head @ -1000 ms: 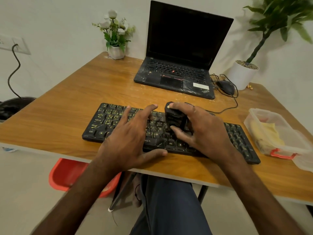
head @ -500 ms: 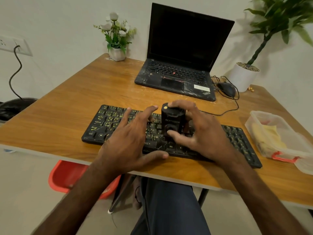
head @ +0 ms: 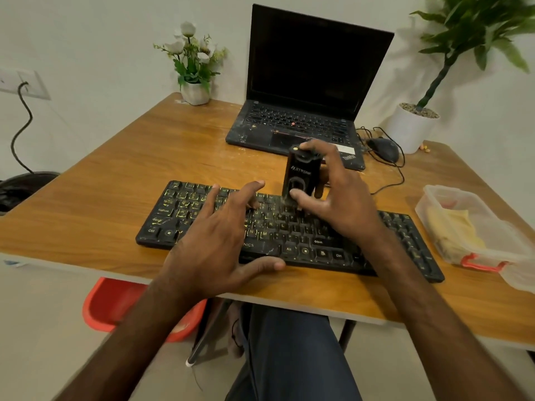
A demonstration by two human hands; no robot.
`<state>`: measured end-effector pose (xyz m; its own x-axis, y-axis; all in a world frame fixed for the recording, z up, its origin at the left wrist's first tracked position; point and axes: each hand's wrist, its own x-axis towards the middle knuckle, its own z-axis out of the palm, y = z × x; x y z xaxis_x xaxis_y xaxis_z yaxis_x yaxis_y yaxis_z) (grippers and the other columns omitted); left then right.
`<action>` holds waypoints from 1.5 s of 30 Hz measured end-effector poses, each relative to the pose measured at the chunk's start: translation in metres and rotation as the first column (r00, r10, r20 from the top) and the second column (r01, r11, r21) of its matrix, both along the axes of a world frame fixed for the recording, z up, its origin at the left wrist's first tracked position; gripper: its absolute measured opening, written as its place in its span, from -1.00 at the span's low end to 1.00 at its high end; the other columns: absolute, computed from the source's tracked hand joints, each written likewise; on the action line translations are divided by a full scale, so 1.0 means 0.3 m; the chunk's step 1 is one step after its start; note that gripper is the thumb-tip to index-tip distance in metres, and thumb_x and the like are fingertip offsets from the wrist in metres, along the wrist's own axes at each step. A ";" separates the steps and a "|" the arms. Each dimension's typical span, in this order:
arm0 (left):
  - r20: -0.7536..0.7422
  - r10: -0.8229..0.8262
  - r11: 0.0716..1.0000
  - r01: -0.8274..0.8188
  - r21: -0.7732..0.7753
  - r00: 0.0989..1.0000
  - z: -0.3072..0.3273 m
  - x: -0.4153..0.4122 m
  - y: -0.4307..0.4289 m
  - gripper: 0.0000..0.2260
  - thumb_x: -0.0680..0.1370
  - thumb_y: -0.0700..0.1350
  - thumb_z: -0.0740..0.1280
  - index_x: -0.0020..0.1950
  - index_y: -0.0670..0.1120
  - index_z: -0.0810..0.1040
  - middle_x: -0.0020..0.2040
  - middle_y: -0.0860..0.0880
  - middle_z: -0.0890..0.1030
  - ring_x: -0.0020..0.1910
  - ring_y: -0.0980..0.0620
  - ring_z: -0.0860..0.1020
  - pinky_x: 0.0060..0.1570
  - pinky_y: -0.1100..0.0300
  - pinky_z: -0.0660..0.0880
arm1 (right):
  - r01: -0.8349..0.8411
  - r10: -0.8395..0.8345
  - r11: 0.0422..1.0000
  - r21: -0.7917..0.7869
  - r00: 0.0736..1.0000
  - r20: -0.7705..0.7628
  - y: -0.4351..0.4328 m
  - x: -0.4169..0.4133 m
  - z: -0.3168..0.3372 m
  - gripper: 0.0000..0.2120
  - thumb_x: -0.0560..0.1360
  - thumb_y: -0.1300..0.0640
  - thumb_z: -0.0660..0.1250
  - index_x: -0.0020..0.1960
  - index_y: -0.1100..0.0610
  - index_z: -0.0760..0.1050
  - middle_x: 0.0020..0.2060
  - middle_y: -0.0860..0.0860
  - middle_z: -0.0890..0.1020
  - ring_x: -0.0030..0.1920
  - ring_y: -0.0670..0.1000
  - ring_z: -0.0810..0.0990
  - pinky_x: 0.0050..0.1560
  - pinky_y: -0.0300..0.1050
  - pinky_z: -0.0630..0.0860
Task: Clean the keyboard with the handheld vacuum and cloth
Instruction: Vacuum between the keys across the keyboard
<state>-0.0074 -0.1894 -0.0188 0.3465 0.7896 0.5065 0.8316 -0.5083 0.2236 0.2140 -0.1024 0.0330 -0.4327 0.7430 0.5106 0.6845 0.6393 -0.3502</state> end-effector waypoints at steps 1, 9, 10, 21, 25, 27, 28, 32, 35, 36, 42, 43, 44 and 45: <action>0.003 0.001 1.000 -0.001 0.002 1.000 -0.001 0.000 0.002 -0.04 0.49 0.52 0.11 0.57 -0.20 0.04 0.39 -0.11 0.43 0.34 0.06 0.45 0.51 -0.30 0.13 | -0.040 0.040 0.999 -0.023 0.999 -0.006 -0.016 0.000 0.003 -0.31 0.45 -0.02 0.49 0.42 -0.12 0.16 0.15 0.04 0.62 -0.07 0.00 0.69 -0.28 -0.19 0.65; 0.033 -0.007 1.000 0.007 -0.016 0.999 -0.004 0.001 0.001 0.03 0.43 0.55 0.14 0.60 -0.15 -0.03 0.31 -0.08 0.51 0.31 0.07 0.47 0.53 -0.28 0.10 | 0.016 -0.018 1.000 0.018 0.996 0.083 -0.037 0.052 0.000 -0.30 0.44 -0.04 0.49 0.41 -0.14 0.13 0.10 0.04 0.66 -0.24 -0.09 0.65 -0.39 -0.28 0.58; 0.035 -0.007 1.000 0.007 -0.023 0.999 -0.002 0.001 0.000 0.03 0.43 0.56 0.14 0.60 -0.14 -0.03 0.31 -0.08 0.51 0.32 0.07 0.47 0.53 -0.28 0.09 | 0.076 -0.077 0.997 0.027 0.995 0.056 -0.023 0.056 0.000 -0.29 0.44 -0.04 0.49 0.42 -0.12 0.14 0.09 0.04 0.66 -0.26 -0.10 0.64 -0.39 -0.26 0.58; 0.051 -0.003 0.998 0.006 -0.056 0.999 -0.009 -0.001 0.002 0.03 0.40 0.55 0.20 0.61 -0.06 -0.09 0.35 -0.06 0.48 0.33 0.09 0.45 0.56 -0.24 0.05 | 0.098 -0.103 0.993 -0.069 0.993 -0.066 -0.096 0.115 -0.006 -0.30 0.41 -0.02 0.52 0.40 -0.12 0.19 0.10 -0.06 0.59 -0.18 -0.05 0.68 -0.30 -0.03 0.67; 0.069 -0.001 0.999 0.004 -0.052 0.998 -0.007 0.001 0.000 0.02 0.40 0.54 0.21 0.60 -0.06 -0.06 0.37 -0.08 0.49 0.35 0.08 0.43 0.55 -0.23 0.05 | -0.059 0.027 0.982 -0.181 0.984 -0.174 -0.173 0.075 -0.014 -0.32 0.40 -0.01 0.53 0.36 -0.23 0.21 0.12 -0.14 0.55 -0.10 -0.07 0.68 -0.29 -0.08 0.68; 0.084 -0.009 0.999 0.013 -0.045 0.996 -0.008 0.002 -0.001 0.02 0.40 0.53 0.23 0.60 -0.07 -0.05 0.38 -0.09 0.48 0.36 0.09 0.42 0.54 -0.25 0.06 | -0.208 0.179 0.963 -0.169 0.969 -0.171 -0.247 0.017 -0.021 -0.34 0.41 -0.05 0.50 0.35 -0.28 0.20 0.16 -0.18 0.52 -0.02 -0.06 0.67 -0.22 -0.13 0.67; 0.085 -0.015 0.999 0.019 -0.038 0.996 -0.009 0.002 0.000 0.02 0.40 0.52 0.24 0.60 -0.07 -0.04 0.39 -0.09 0.47 0.37 0.09 0.41 0.54 -0.26 0.07 | -0.247 0.232 0.961 -0.125 0.964 -0.127 -0.266 -0.001 -0.028 -0.35 0.42 -0.07 0.48 0.37 -0.25 0.19 0.19 -0.17 0.51 0.01 -0.06 0.66 -0.19 -0.14 0.67; 0.104 -0.010 0.998 0.016 -0.053 0.995 -0.008 -0.017 0.002 0.09 0.32 0.54 0.30 0.60 -0.06 -0.03 0.35 -0.05 0.48 0.33 0.09 0.45 0.54 -0.28 0.07 | -0.182 0.181 0.983 0.012 0.983 0.008 -0.252 0.023 -0.024 -0.34 0.43 -0.09 0.46 0.39 -0.14 0.18 0.17 -0.04 0.59 -0.03 -0.05 0.66 -0.21 -0.08 0.67; 0.140 0.004 0.997 0.007 -0.081 0.990 -0.002 -0.035 0.006 0.10 0.29 0.55 0.33 0.60 0.00 -0.04 0.31 0.01 0.47 0.31 0.13 0.45 0.55 -0.26 0.04 | -0.129 0.129 0.992 0.012 0.992 0.003 -0.246 0.084 -0.009 -0.34 0.40 -0.10 0.47 0.37 -0.09 0.20 0.09 -0.04 0.61 -0.11 -0.04 0.68 -0.27 -0.05 0.67; 0.126 0.005 0.997 0.005 -0.073 0.992 -0.002 -0.033 0.007 0.10 0.29 0.55 0.33 0.60 0.00 -0.04 0.31 0.01 0.47 0.30 0.12 0.46 0.55 -0.26 0.04 | -0.138 0.138 0.990 -0.004 0.990 -0.009 -0.248 0.090 -0.007 -0.34 0.40 -0.12 0.47 0.36 -0.09 0.20 0.09 -0.05 0.61 -0.10 -0.04 0.68 -0.25 -0.06 0.67; 0.036 -0.014 0.999 0.016 -0.035 0.999 -0.009 -0.019 0.003 0.08 0.37 0.52 0.30 0.61 -0.12 -0.03 0.43 -0.07 0.37 0.38 0.05 0.41 0.54 -0.29 0.05 | -0.231 0.231 0.973 -0.014 0.973 -0.022 -0.257 -0.040 -0.025 -0.36 0.43 -0.08 0.45 0.38 -0.14 0.19 0.19 -0.07 0.55 0.00 -0.07 0.64 -0.15 -0.08 0.67; 0.026 -0.019 0.999 0.020 -0.041 0.999 -0.006 -0.030 -0.001 0.06 0.39 0.52 0.27 0.61 -0.11 -0.03 0.46 -0.06 0.34 0.38 0.06 0.40 0.54 -0.29 0.05 | -0.234 0.234 0.972 -0.018 0.972 -0.029 -0.257 -0.043 -0.026 -0.36 0.43 -0.08 0.45 0.38 -0.14 0.18 0.19 -0.06 0.55 0.00 -0.06 0.65 -0.15 -0.08 0.67; 0.018 -0.014 0.999 0.015 -0.052 1.000 -0.002 -0.048 -0.006 0.04 0.40 0.53 0.24 0.61 -0.10 -0.03 0.46 -0.06 0.34 0.37 0.08 0.40 0.54 -0.28 0.05 | -0.230 0.230 0.973 -0.020 0.973 -0.025 -0.256 -0.031 -0.028 -0.35 0.42 -0.08 0.46 0.38 -0.15 0.18 0.18 -0.04 0.57 -0.02 -0.05 0.65 -0.17 -0.08 0.67; 0.016 0.003 0.998 -0.002 -0.060 1.000 0.006 -0.076 -0.015 0.03 0.40 0.54 0.22 0.61 -0.09 -0.03 0.44 -0.05 0.37 0.36 0.11 0.40 0.54 -0.26 0.07 | -0.222 0.221 0.975 -0.022 0.975 -0.019 -0.253 -0.013 -0.028 -0.35 0.42 -0.08 0.46 0.37 -0.15 0.18 0.16 -0.03 0.58 -0.04 -0.05 0.66 -0.19 -0.07 0.67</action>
<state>-0.0301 -0.1939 -0.0171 0.3361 0.8196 0.4639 0.8290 -0.4912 0.2672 0.2101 -0.1784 0.0246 -0.5795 0.6417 0.5024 0.5208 0.7657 -0.3775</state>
